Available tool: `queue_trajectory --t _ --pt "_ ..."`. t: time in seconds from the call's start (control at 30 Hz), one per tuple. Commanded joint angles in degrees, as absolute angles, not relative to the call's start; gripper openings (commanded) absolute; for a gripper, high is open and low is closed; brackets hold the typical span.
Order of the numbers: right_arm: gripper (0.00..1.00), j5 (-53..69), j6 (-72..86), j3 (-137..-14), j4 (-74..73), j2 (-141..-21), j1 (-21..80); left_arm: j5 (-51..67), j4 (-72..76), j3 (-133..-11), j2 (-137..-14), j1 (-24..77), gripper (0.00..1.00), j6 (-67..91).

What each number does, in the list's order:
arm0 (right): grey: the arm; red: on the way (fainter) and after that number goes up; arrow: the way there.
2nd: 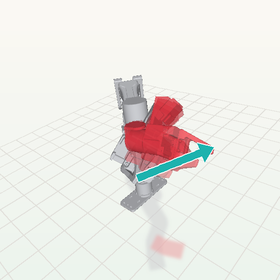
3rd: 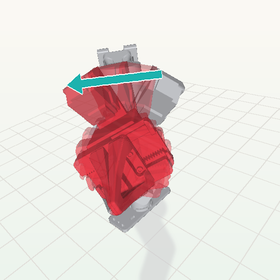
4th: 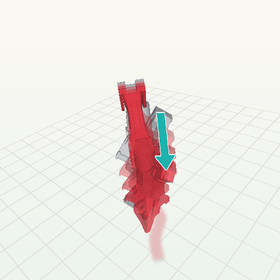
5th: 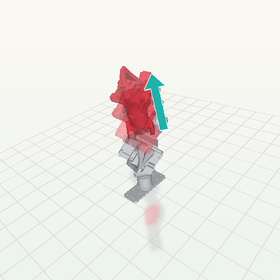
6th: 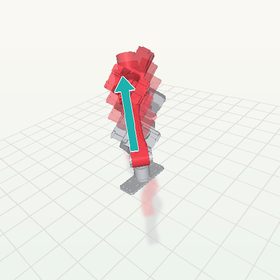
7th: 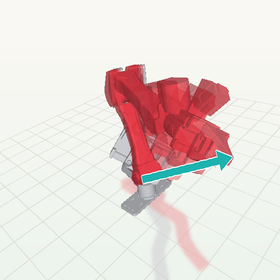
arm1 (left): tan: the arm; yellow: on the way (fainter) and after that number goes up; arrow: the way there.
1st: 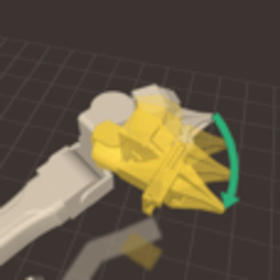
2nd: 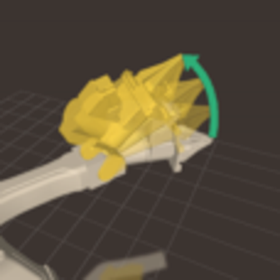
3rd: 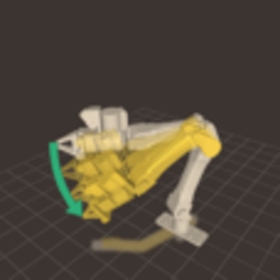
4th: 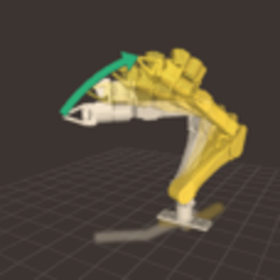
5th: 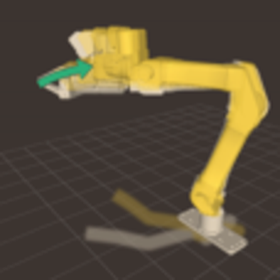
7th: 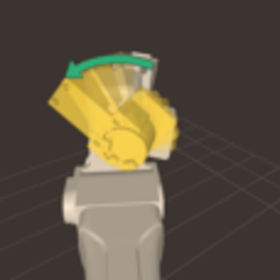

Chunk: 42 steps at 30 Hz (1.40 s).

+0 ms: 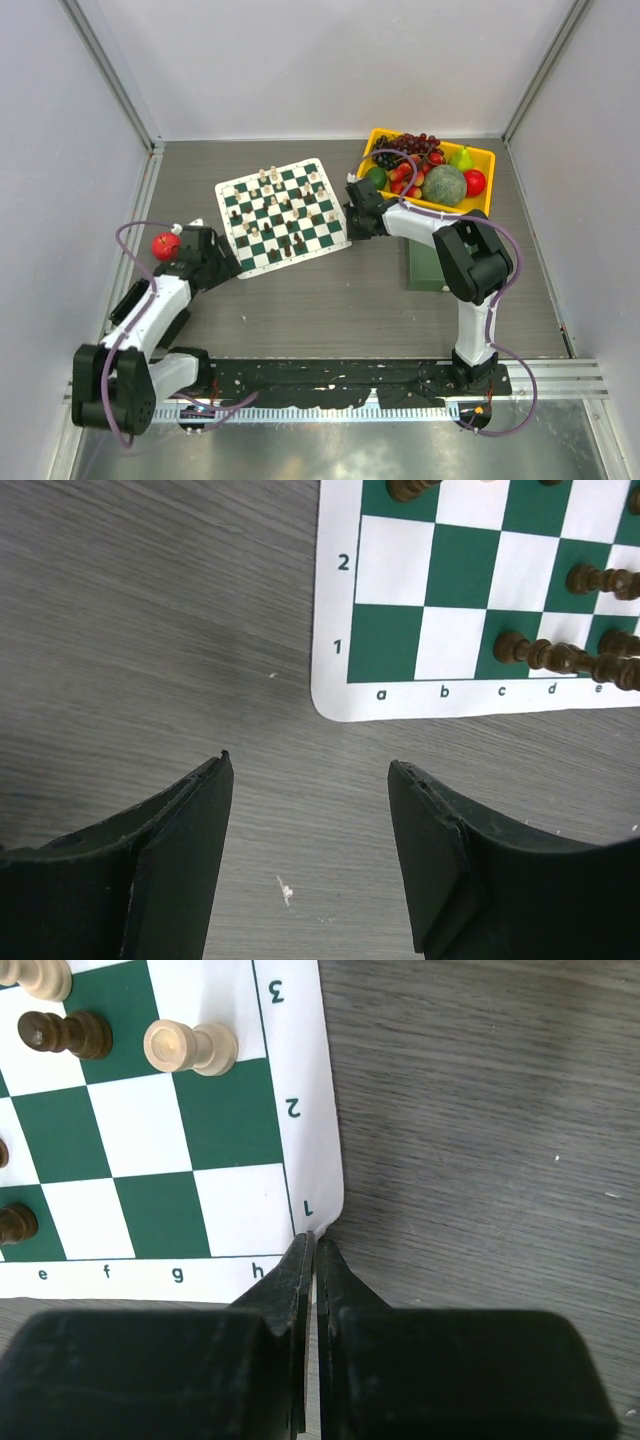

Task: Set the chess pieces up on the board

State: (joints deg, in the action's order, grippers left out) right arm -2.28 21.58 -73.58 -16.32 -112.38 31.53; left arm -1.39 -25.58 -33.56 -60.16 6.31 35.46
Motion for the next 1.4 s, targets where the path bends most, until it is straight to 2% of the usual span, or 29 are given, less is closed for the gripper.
queue_trajectory --t 0.0,0.33,0.7,1.37 --pt "0.05 -0.97 20.92 -72.51 -17.23 -110.13 31.64 -4.13 -20.22 -38.58 -67.39 8.79 0.69 37.18" --pt "0.05 -0.88 20.65 -71.98 -17.14 -109.34 30.76 -5.62 -19.25 -42.8 -78.48 8.96 0.5 37.53" --pt "0.05 2.11 20.57 -72.07 -16.96 -109.86 30.32 -5.8 -19.34 -45.44 -84.55 8.96 0.38 37.09" --pt "0.05 3.78 20.57 -72.07 -17.05 -108.98 30.23 -4.4 -25.92 -49.66 -87.63 9.14 0.31 35.16"
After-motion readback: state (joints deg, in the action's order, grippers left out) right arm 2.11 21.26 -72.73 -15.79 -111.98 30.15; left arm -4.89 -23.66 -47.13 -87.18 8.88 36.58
